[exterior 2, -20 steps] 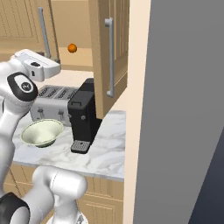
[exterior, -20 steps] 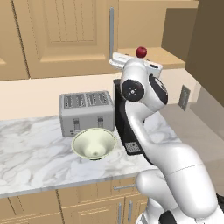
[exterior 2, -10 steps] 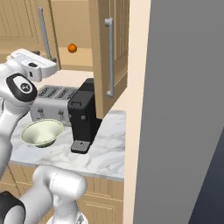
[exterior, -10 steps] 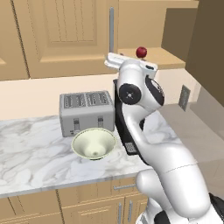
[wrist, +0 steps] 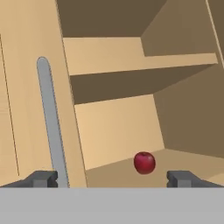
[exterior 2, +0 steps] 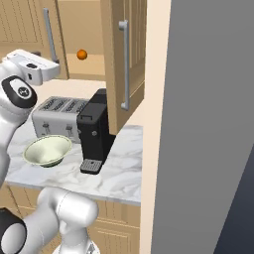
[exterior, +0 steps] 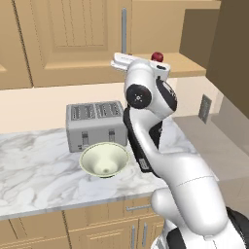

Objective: Open the cabinet. Pick the banana and apple from the cabinet and place them into the bowl. Then close the cabinet.

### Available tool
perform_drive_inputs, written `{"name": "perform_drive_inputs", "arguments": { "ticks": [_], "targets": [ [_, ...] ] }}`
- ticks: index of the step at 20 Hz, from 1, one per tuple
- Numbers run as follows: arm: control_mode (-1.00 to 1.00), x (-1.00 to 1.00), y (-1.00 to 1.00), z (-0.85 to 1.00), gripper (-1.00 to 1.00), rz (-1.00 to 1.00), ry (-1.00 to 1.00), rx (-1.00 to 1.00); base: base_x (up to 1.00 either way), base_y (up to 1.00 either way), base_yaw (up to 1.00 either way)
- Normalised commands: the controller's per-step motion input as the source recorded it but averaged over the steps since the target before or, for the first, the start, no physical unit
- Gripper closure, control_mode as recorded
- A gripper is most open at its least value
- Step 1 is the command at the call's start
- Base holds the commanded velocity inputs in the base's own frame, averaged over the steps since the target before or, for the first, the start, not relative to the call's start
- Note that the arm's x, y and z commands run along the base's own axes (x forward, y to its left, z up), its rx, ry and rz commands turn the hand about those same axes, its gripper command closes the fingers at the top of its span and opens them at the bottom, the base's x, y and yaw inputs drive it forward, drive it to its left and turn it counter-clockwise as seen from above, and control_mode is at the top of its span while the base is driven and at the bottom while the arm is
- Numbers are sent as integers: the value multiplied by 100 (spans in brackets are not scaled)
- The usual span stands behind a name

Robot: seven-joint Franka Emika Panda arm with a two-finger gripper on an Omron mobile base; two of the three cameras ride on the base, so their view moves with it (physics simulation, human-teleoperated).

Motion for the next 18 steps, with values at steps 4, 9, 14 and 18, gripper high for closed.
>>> {"name": "perform_drive_inputs", "arguments": {
  "ticks": [4,9,14,18],
  "targets": [
    [-100,20,24,0,-100,0,0,-2,0,0,0],
    [-100,30,20,0,-100,0,0,-1,0,0,0],
    [-100,36,8,0,-100,0,0,0,0,0,0],
    [-100,48,14,0,-100,2,0,0,0,0,0]
  ]
}}
